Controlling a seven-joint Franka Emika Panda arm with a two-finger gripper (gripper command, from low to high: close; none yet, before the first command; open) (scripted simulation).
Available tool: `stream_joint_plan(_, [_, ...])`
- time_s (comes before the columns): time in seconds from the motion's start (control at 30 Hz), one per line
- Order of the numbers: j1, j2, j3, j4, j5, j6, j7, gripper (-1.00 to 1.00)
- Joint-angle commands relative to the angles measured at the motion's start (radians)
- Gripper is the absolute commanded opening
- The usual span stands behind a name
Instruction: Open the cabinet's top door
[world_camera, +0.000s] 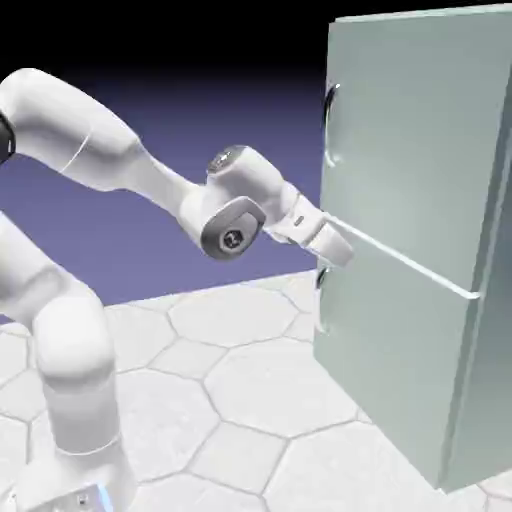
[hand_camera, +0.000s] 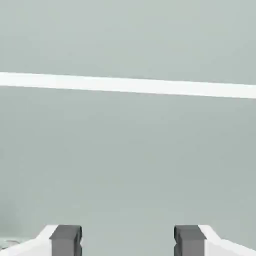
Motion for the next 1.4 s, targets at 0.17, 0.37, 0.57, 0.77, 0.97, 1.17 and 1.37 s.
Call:
stream_joint_plan(0.17, [-0.091,-0.045,0.113,0.065,0.261,0.009,-0.169,0.0])
stream_joint_plan(0.37, [-0.182,-0.089,0.227,0.129,0.522,0.018,-0.338,0.0])
stream_joint_plan(0.57, [-0.273,-0.134,0.34,0.193,0.783,0.027,-0.508,0.0])
stream_joint_plan(0.77, [-0.364,-0.178,0.453,0.258,1.044,0.036,-0.677,0.0])
stream_joint_plan(0.97, [-0.455,-0.223,0.567,0.322,1.305,0.046,-0.846,0.0])
stream_joint_plan(1.17, [-0.546,-0.267,0.68,0.387,1.566,0.055,-1.015,0.0])
stream_joint_plan(1.37, [-0.637,-0.312,0.793,0.451,1.827,0.064,-1.184,0.0])
